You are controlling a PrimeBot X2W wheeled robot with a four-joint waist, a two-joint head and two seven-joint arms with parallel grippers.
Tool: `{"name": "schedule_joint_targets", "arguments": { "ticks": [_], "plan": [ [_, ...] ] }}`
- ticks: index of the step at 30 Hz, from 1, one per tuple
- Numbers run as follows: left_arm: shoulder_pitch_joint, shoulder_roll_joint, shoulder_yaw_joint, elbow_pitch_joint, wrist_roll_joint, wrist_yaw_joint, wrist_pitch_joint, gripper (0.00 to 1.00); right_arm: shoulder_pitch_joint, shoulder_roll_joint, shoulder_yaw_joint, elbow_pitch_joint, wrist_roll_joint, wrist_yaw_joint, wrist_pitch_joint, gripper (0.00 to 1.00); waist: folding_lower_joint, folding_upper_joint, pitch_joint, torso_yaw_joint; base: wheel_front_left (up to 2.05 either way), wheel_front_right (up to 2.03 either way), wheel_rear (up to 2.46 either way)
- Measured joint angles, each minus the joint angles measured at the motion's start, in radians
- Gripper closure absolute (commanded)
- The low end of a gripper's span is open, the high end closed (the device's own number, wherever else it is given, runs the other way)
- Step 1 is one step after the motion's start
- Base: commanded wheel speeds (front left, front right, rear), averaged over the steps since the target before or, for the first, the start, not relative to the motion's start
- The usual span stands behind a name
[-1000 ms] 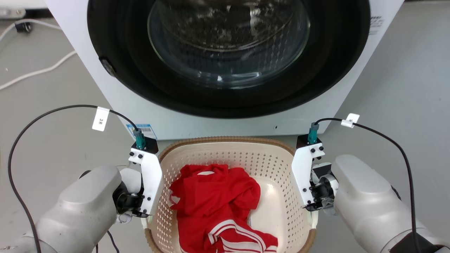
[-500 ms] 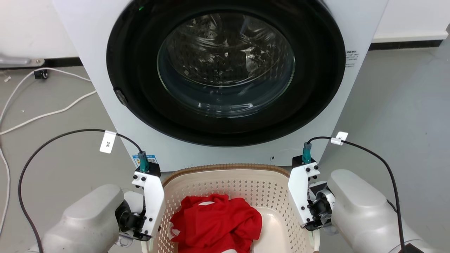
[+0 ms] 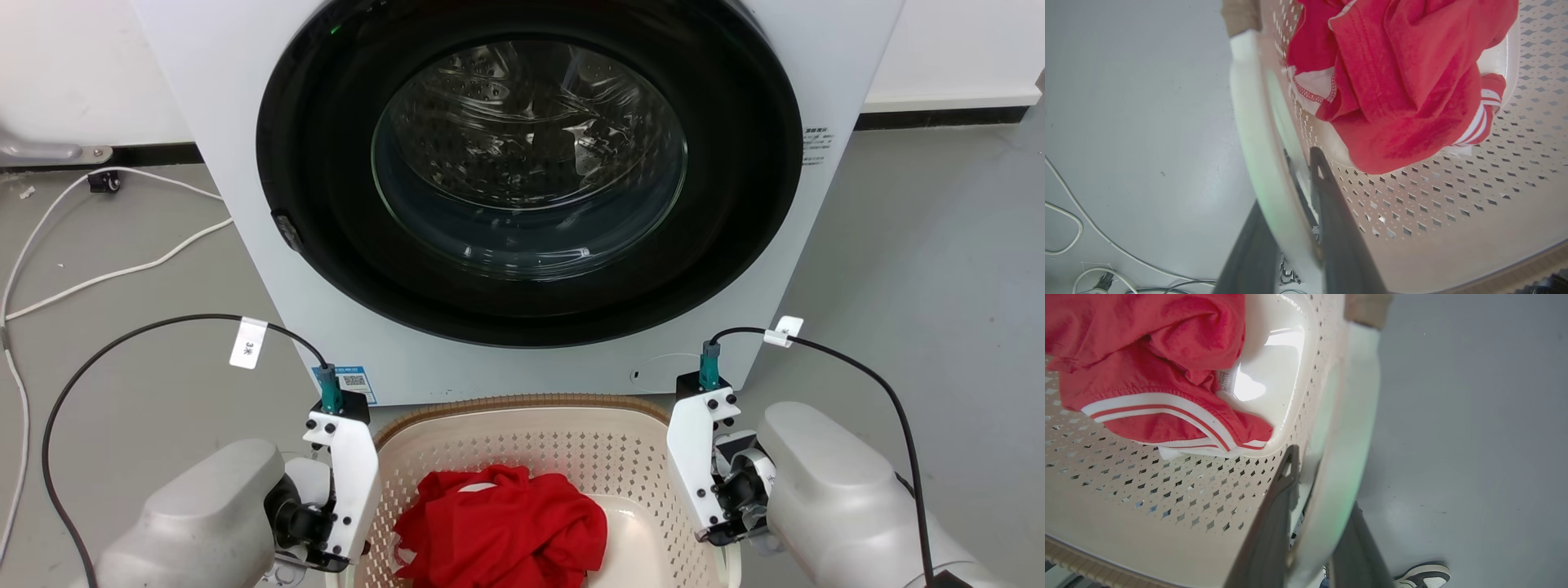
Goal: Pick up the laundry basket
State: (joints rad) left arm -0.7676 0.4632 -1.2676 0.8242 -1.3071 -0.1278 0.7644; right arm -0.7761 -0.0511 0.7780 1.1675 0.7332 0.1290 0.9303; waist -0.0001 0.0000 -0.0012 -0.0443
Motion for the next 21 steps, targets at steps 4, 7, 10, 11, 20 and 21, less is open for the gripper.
{"name": "schedule_joint_targets", "arguments": {
  "ticks": [4, 7, 10, 11, 20, 21],
  "plan": [
    [0.0, 0.0, -0.001, 0.0, -0.002, 0.0, 0.003, 1.0, 0.0, 0.0, 0.006, 0.0, 0.008, 0.0, 0.001, 1.0, 0.0, 0.0, 0.001, -0.001, 0.0, 0.0, 0.0],
    [0.0, 0.0, -0.002, 0.001, -0.006, 0.0, 0.007, 1.0, 0.0, 0.0, 0.009, 0.002, 0.016, 0.0, 0.001, 1.0, 0.0001, 0.0, 0.003, -0.001, 0.0, 0.0, 0.0],
    [0.0, 0.0, -0.003, 0.001, -0.006, 0.0, 0.007, 1.0, 0.0, 0.0, 0.013, 0.002, 0.021, 0.0, 0.002, 1.0, 0.0001, 0.0, 0.006, -0.002, 0.0, 0.0, 0.0],
    [0.0, 0.0, -0.003, 0.001, -0.007, 0.0, 0.008, 1.0, 0.0, 0.0, 0.015, 0.003, 0.024, 0.0, 0.002, 1.0, 0.0001, 0.0, 0.007, -0.003, 0.0, 0.0, 0.0],
    [-0.001, 0.0, -0.005, 0.002, -0.008, 0.0, 0.015, 1.0, -0.002, 0.0, 0.028, 0.007, 0.033, 0.0, 0.002, 1.0, 0.0002, 0.0, 0.011, -0.004, 0.0, 0.0, 0.0],
    [-0.001, 0.0, -0.005, 0.002, -0.008, 0.0, 0.015, 1.0, -0.002, 0.0, 0.029, 0.007, 0.034, 0.0, 0.002, 1.0, 0.0002, 0.0, 0.011, -0.004, 0.0, 0.0, 0.0]
  ]
}}
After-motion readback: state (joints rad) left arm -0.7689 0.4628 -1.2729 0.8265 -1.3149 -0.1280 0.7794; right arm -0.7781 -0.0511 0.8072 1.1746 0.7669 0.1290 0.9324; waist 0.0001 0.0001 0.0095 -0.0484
